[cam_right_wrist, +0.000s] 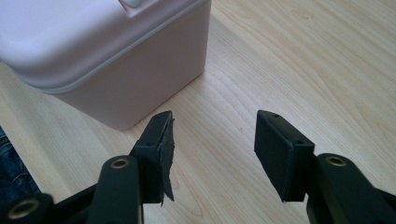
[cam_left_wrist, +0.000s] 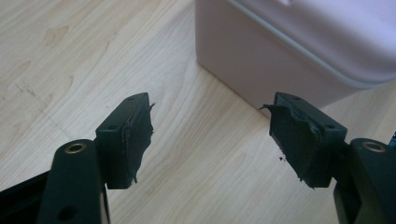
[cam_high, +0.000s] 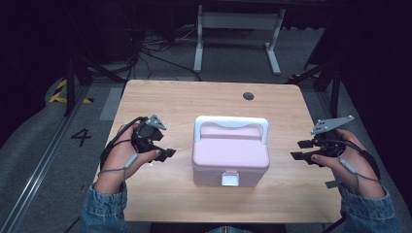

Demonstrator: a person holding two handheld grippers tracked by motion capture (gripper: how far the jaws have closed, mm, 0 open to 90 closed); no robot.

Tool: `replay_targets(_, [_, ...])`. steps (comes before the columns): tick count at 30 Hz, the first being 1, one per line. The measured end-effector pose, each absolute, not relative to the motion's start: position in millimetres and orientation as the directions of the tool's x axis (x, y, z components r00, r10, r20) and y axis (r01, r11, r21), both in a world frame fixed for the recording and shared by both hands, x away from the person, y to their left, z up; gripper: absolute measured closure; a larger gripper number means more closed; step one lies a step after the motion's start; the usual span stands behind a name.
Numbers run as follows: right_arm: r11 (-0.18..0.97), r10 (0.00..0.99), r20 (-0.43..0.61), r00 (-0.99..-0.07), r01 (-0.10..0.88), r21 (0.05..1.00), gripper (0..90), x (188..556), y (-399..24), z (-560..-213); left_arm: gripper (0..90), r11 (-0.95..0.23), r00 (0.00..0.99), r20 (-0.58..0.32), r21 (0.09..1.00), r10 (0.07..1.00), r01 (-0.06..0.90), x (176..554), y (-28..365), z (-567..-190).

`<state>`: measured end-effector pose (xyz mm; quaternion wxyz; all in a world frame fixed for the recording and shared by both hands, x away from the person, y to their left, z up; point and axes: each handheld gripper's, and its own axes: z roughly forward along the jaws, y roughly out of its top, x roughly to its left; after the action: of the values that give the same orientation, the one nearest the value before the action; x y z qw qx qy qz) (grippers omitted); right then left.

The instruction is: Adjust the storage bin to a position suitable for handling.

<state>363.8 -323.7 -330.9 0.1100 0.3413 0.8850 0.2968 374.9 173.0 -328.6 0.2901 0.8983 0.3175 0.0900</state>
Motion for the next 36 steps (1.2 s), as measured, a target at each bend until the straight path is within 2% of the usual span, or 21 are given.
replay_targets(5, [0.581,0.682,0.006,-0.731,0.547,0.603,48.4,357.5,-328.3,-331.8,28.1,-0.566,0.792,-0.026,0.685,0.61,0.459,379.9,165.6,-322.6])
replay_targets(7, [0.577,0.687,0.006,-0.727,0.55,0.603,48.2,356.3,-329.3,-331.7,27.3,-0.552,0.795,-0.036,0.701,0.605,0.451,380.5,163.6,-321.8])
replay_targets(11, [0.564,0.701,0.008,-0.713,0.561,0.606,48.2,351.3,-332.1,-332.2,27.2,-0.503,0.822,-0.086,0.754,0.563,0.423,384.9,152.6,-320.5])
replay_targets(24, [0.55,0.722,0.012,-0.692,0.584,0.597,48.1,343.4,-338.0,-337.4,27.5,-0.396,0.823,-0.16,0.816,0.544,0.421,401.6,118.9,-330.2])
replay_targets(28, [0.546,0.725,0.014,-0.688,0.588,0.597,48.0,341.9,-338.9,-338.1,30.5,-0.379,0.83,-0.158,0.833,0.534,0.403,406.6,111.1,-335.2])
replay_targets(31, [0.547,0.722,0.016,-0.692,0.584,0.6,47.9,340.7,-338.7,-338.9,42.7,-0.38,0.849,-0.152,0.844,0.506,0.378,405.7,106.5,-334.2])
replay_targets(34, [0.545,0.723,0.018,-0.691,0.585,0.6,47.9,340.4,-338.7,-339.0,43.6,-0.394,0.843,-0.132,0.839,0.522,0.376,404.3,104.5,-333.6])
replay_targets(36, [0.545,0.725,0.015,-0.689,0.586,0.6,47.9,340.9,-339.0,-339.4,50.1,-0.395,0.833,-0.117,0.839,0.54,0.374,403.7,105.4,-333.3])
